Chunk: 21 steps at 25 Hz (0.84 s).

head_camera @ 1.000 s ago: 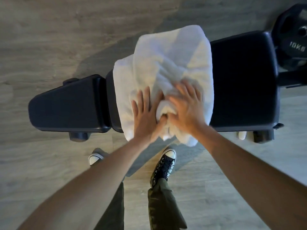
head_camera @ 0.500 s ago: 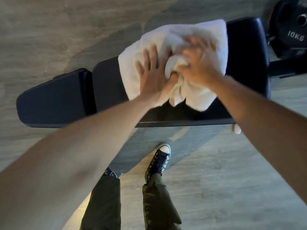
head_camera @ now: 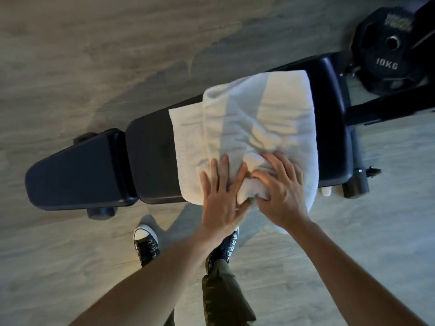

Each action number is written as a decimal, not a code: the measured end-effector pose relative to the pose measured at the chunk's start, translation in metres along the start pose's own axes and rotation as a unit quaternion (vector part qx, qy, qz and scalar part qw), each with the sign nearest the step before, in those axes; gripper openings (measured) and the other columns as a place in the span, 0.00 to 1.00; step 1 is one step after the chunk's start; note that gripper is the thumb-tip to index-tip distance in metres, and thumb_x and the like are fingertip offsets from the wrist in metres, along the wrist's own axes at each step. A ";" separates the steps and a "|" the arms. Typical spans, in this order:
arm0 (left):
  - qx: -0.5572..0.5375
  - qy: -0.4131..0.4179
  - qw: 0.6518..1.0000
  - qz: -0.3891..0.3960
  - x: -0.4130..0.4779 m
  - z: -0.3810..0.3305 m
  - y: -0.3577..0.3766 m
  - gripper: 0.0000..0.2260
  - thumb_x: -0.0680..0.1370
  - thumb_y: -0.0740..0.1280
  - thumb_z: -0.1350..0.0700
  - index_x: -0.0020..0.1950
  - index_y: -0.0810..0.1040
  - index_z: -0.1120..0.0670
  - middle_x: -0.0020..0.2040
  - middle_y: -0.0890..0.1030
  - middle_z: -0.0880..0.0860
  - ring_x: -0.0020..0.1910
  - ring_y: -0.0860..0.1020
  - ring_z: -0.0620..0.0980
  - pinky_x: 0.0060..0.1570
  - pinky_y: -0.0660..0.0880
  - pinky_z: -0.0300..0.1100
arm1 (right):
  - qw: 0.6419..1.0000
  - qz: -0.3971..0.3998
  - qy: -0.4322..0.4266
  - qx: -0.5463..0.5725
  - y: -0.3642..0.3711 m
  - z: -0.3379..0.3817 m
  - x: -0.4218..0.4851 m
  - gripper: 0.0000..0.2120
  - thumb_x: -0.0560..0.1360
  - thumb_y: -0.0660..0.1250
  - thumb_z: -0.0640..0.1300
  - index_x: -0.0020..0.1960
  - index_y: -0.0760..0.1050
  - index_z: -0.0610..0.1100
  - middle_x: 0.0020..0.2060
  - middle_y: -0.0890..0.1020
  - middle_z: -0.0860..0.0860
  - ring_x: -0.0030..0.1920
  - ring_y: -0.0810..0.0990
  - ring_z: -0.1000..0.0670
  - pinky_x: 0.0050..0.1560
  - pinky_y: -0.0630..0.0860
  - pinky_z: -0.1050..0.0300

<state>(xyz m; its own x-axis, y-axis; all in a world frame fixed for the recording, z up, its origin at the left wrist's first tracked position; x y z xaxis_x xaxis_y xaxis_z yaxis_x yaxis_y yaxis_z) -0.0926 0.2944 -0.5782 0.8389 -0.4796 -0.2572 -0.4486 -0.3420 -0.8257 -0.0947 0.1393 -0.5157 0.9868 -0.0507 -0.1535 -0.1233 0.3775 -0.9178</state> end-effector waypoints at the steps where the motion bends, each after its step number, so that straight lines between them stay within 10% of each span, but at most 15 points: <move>1: -0.004 -0.007 1.000 -0.001 0.009 -0.001 -0.002 0.34 0.81 0.51 0.32 0.84 0.47 0.41 0.85 0.44 0.58 0.83 0.42 0.64 0.76 0.51 0.72 | 1.000 0.002 0.005 -0.002 -0.002 -0.003 0.009 0.19 0.64 0.71 0.46 0.55 0.84 0.49 0.70 0.77 0.44 0.73 0.70 0.37 0.72 0.65 0.39; 11: -0.037 -0.031 0.999 0.006 0.205 -0.047 -0.054 0.34 0.81 0.53 0.37 0.84 0.45 0.44 0.85 0.41 0.57 0.83 0.36 0.63 0.77 0.40 0.71 | 0.995 -0.053 0.085 -0.006 -0.079 -0.068 0.173 0.17 0.67 0.65 0.49 0.55 0.80 0.54 0.66 0.77 0.49 0.68 0.72 0.40 0.73 0.63 0.43; 21: -0.022 0.020 0.999 0.023 0.063 -0.031 -0.016 0.35 0.79 0.55 0.34 0.84 0.48 0.41 0.86 0.45 0.55 0.84 0.41 0.60 0.78 0.49 0.67 | 0.985 -0.113 0.125 0.032 -0.025 -0.026 0.027 0.18 0.63 0.72 0.43 0.53 0.84 0.47 0.70 0.78 0.44 0.72 0.71 0.37 0.75 0.63 0.36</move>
<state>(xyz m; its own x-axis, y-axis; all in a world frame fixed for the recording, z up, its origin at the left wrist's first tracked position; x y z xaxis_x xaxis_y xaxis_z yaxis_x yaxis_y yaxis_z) -0.0425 0.2446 -0.5656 0.8047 -0.5273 -0.2728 -0.5000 -0.3540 -0.7904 -0.0680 0.1044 -0.5062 0.9306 -0.3638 -0.0405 0.1117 0.3874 -0.9151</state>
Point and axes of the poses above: each hand's wrist, its own x-axis towards the middle knuckle, its own y-axis out of the palm, z = x × y, the point moved 5 cm from there along x, towards the middle knuckle
